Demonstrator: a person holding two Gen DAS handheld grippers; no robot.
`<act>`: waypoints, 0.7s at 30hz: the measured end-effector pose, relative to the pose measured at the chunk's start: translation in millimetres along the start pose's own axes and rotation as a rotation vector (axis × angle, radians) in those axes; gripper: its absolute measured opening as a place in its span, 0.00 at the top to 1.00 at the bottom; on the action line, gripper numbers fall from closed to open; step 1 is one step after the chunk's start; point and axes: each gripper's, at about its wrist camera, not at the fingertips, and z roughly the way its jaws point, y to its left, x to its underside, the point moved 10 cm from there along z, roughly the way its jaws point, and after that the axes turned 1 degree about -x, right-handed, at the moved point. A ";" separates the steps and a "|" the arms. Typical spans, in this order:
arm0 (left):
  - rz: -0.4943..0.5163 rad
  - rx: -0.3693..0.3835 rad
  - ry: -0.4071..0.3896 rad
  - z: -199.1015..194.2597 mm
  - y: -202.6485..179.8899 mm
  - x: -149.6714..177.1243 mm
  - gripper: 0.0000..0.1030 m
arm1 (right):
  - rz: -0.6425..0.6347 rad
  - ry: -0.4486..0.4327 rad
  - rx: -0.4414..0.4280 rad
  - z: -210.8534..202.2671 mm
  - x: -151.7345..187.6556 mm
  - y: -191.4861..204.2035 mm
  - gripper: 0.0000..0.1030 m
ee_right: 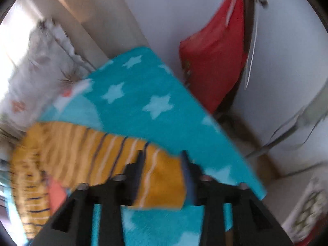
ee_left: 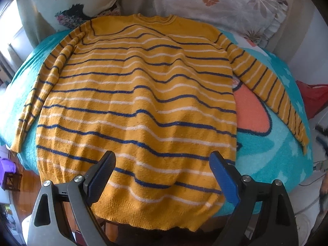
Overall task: Fold small clothes
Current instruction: 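Grasp the sleeve cuff with the right gripper and lift it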
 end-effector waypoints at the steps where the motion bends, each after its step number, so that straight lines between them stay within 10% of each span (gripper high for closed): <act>1: -0.007 0.000 0.005 1.1 1.4 0.2 0.11 | 0.048 0.044 -0.077 2.9 14.7 1.7 0.55; 6: 0.006 0.006 0.017 5.6 -6.4 0.9 0.11 | 0.202 0.201 -0.283 29.5 77.0 15.2 0.55; 14: 0.046 -0.015 -0.010 -1.7 -8.3 2.6 0.11 | 0.259 0.103 -0.195 61.2 36.8 6.9 0.57; 16: 0.024 -0.027 -0.013 -3.9 4.2 2.5 0.11 | 0.217 0.102 -0.145 67.3 27.5 2.9 0.91; 21: -0.090 -0.033 -0.060 -16.6 54.6 -13.5 0.11 | 0.147 0.054 -0.084 61.2 3.5 6.2 0.94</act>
